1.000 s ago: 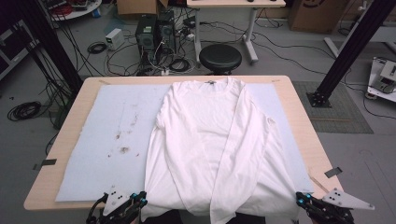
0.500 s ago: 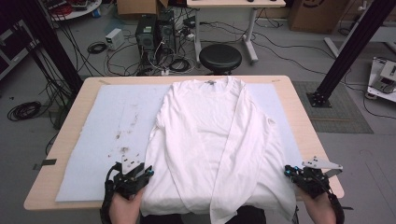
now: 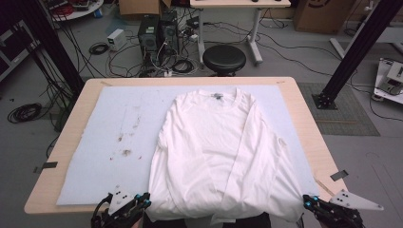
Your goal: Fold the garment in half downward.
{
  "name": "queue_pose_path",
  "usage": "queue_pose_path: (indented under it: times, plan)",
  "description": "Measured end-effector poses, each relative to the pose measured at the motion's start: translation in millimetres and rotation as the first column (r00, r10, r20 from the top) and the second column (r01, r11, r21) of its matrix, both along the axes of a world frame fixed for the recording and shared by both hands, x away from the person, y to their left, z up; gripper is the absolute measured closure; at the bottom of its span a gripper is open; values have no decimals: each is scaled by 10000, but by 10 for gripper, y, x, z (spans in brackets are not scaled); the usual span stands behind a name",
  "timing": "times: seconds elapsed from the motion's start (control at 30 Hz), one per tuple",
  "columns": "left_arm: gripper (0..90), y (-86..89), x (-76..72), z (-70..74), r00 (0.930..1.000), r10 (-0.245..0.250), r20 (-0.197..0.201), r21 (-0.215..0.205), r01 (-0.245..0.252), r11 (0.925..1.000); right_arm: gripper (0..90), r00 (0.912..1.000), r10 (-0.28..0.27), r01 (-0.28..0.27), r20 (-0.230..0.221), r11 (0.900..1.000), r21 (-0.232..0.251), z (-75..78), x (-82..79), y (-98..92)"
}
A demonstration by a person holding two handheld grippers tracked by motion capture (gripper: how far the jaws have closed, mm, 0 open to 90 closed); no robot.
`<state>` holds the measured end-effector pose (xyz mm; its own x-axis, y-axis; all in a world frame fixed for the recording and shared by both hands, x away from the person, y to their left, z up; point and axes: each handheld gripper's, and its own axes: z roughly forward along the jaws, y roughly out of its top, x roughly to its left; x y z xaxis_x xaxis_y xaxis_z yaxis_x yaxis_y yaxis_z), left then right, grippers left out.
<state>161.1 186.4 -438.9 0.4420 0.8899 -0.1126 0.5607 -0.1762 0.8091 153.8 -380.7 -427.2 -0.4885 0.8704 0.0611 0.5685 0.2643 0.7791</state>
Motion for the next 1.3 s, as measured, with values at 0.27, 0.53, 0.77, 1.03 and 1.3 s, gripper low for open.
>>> queue_pose_path:
  times: [0.27,0.53,0.77,1.03,1.3]
  plan:
    - [536,-119,775,-59,9951,983,-68,557,-977,9937,615,9881,-1536,1535,-36,9880,-197,-120,784,178]
    - [868,-198,651,-134,9983,588,8,924,-586,9940,900,9923,-1139,1117,-477,9926,-469,-211,797,178]
    - [854,-173,150,-83,9996,233,146,410,-239,9989,894,9981,-555,541,-285,9975,-451,-120,296,95]
    - [529,-146,691,-45,9972,745,-21,265,-744,9969,610,9886,-1500,1504,115,9875,-463,-77,718,119]
    - [867,-123,596,-140,9990,392,-213,368,-384,9986,885,9941,-882,853,-632,9952,-472,-200,856,145]
